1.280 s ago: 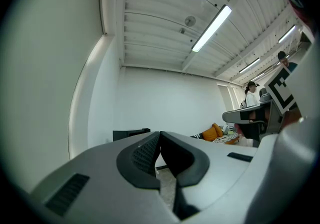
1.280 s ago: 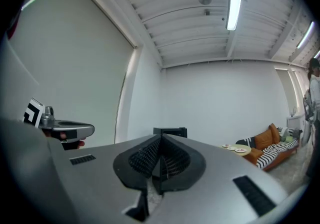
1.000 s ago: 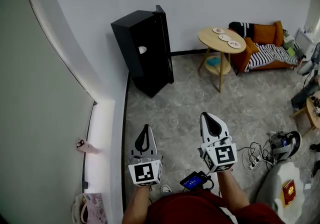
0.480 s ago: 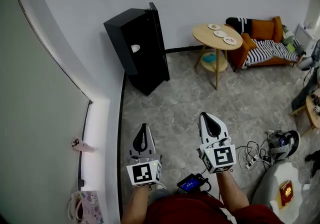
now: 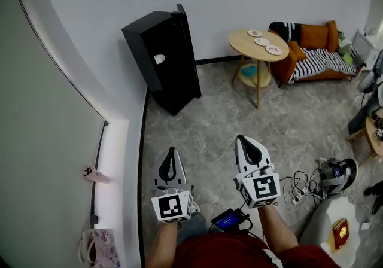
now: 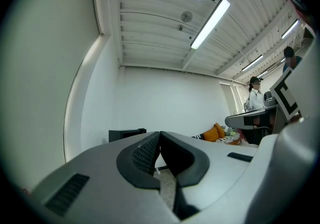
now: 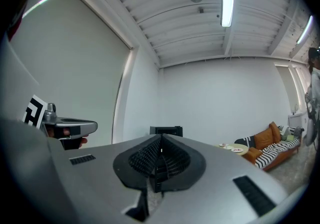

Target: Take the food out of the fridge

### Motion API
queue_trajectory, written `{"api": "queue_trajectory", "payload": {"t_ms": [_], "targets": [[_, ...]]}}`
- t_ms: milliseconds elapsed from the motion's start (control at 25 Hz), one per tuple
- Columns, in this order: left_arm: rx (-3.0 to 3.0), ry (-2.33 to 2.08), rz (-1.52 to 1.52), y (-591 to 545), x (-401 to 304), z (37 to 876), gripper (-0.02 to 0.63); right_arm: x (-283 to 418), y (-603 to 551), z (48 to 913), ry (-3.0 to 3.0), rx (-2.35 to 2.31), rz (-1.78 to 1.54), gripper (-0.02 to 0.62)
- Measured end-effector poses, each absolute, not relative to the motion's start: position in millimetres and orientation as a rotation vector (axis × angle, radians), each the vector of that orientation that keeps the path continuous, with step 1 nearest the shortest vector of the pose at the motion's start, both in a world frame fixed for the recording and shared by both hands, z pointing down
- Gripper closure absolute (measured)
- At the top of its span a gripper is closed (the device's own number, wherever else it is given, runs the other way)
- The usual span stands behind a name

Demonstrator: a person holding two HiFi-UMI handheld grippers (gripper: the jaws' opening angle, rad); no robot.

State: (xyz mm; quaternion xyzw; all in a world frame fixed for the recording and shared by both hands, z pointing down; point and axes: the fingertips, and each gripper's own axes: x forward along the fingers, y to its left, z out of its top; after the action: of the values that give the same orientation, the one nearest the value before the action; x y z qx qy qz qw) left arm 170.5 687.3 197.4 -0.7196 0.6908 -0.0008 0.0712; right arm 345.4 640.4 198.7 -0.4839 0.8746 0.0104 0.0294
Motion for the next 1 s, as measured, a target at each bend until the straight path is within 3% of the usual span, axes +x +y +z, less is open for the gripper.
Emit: {"api": "queue_trajectory", "payload": {"t_ms": [440, 1000], "targets": [[-2.192, 2.047, -0.006, 635.2, 150.7, 202.9, 0.592, 322.4, 594.6, 200.6, 2.677, -1.532, 0.062, 0.572], [-2.227, 2.067, 0.012, 563.8, 57.3, 207.3, 0.592, 232.6, 522.6, 193.9, 2.677, -1.561, 0.115, 0.572]]}}
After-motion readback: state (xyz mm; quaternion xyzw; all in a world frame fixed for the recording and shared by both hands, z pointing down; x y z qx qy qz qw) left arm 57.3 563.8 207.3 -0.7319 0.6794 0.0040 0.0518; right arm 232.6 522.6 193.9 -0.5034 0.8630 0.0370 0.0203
